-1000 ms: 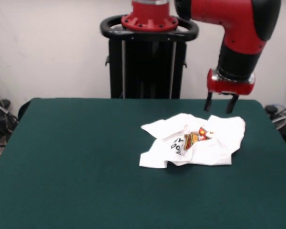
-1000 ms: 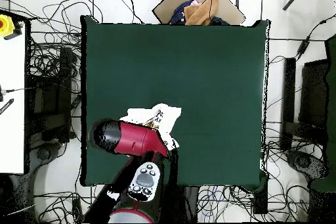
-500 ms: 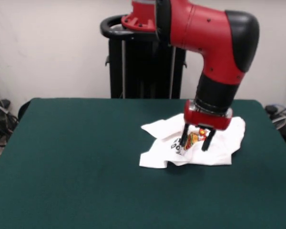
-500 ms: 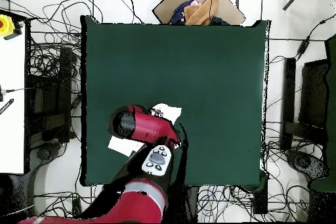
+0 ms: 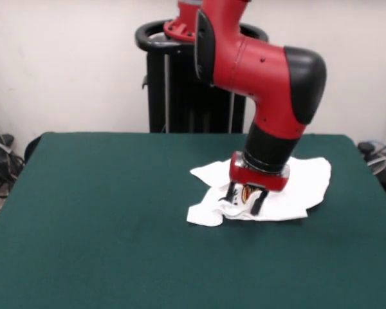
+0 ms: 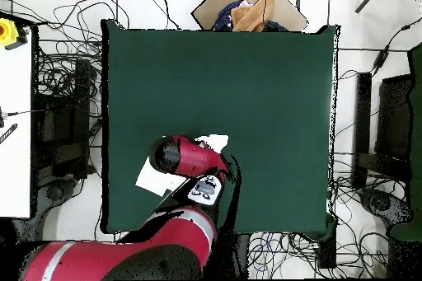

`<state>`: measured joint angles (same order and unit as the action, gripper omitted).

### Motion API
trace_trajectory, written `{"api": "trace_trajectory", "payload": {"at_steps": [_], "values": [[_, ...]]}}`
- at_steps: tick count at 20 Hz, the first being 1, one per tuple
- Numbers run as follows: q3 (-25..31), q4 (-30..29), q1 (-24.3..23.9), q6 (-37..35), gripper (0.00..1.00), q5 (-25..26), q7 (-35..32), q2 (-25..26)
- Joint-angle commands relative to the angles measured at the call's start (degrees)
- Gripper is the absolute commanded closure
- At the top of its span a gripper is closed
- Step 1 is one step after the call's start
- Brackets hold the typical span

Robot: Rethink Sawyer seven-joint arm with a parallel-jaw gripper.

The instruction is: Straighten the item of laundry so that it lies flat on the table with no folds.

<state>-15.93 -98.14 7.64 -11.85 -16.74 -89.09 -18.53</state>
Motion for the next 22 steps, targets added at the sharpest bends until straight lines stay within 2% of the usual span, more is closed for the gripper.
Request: {"api": "trace_trajectory", "payload": {"at_steps": [1, 3, 6, 11, 14, 19, 22], "values": [[5.39, -2.47, -4.54, -2.23, 0.0, 2.36, -7.28, -0.56], [7.4, -3.45, -6.07, -0.05, 0.0, 2.94, -7.41, -0.66], [8.19, -4.53, -6.05, -0.98, 0.0, 2.36, -8.6, -2.69], [13.85, -7.77, -9.13, -1.58, 0.0, 0.93, -9.47, -7.52], [13.23, -7.54, -8.11, -3.02, 0.0, 0.26, -10.47, -8.58], [13.25, -7.21, -7.99, -1.37, 0.0, -0.26, -11.58, -8.65], [12.7, -7.63, -7.04, -5.09, 0.0, -0.67, -11.67, -11.31]]}}
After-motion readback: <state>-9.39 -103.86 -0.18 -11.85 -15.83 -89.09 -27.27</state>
